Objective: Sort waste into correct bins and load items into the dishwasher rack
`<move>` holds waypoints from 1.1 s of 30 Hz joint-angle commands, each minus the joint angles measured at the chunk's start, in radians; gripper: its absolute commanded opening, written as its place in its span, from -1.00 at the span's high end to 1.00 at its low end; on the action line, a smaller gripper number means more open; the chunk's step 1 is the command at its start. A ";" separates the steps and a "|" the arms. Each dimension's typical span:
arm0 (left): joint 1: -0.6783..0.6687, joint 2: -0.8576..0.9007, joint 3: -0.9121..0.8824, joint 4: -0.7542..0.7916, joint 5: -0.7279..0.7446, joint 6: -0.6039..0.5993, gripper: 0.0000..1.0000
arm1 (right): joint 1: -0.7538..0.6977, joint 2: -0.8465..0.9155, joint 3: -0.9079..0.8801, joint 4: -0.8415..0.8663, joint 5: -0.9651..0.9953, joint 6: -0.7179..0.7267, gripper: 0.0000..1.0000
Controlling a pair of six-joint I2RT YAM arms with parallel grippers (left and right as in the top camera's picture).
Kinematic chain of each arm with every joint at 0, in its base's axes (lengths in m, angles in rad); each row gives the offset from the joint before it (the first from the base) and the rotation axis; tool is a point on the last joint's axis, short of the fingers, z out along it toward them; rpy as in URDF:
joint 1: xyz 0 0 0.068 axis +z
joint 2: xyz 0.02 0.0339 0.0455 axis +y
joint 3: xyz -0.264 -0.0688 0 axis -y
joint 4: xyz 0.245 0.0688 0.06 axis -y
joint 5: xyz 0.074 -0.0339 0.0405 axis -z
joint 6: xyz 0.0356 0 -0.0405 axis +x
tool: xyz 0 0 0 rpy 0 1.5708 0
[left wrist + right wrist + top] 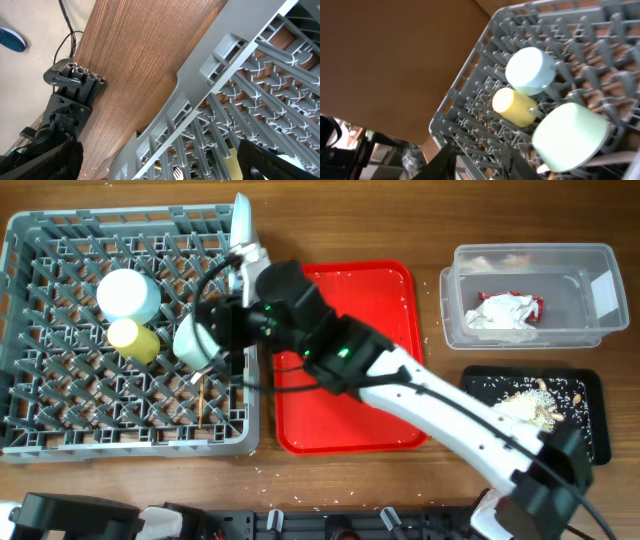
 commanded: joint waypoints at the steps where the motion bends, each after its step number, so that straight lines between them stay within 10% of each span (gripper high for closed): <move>1: 0.004 -0.012 0.004 -0.002 0.009 -0.017 -1.00 | 0.035 0.142 0.000 0.113 0.018 -0.034 0.56; 11: 0.004 -0.012 0.004 -0.002 0.009 -0.017 -1.00 | 0.039 0.305 0.016 0.007 0.227 -0.087 0.56; 17: 0.005 -0.012 0.004 -0.001 0.008 -0.016 -1.00 | 0.039 0.066 0.025 -0.234 0.283 -0.091 0.54; 19: 0.004 -0.012 0.004 -0.020 0.032 -0.016 -1.00 | 0.026 -0.054 0.025 -0.338 0.372 -0.111 -0.02; 20: 0.005 -0.012 0.004 -0.048 0.055 -0.016 -1.00 | 0.017 -0.113 0.025 -0.395 0.422 -0.111 -0.88; 21: 0.004 -0.012 0.004 -0.101 0.094 -0.016 -1.00 | 0.000 -0.183 0.025 -0.469 0.480 -0.111 -0.99; 28: 0.003 -0.012 0.004 -0.099 0.143 -0.010 -1.00 | -0.029 -0.587 -0.022 -1.154 0.744 0.139 -1.00; 33: 0.003 -0.012 0.004 -0.098 0.143 -0.010 -1.00 | -0.029 -0.700 -0.087 -1.285 0.608 0.158 -0.99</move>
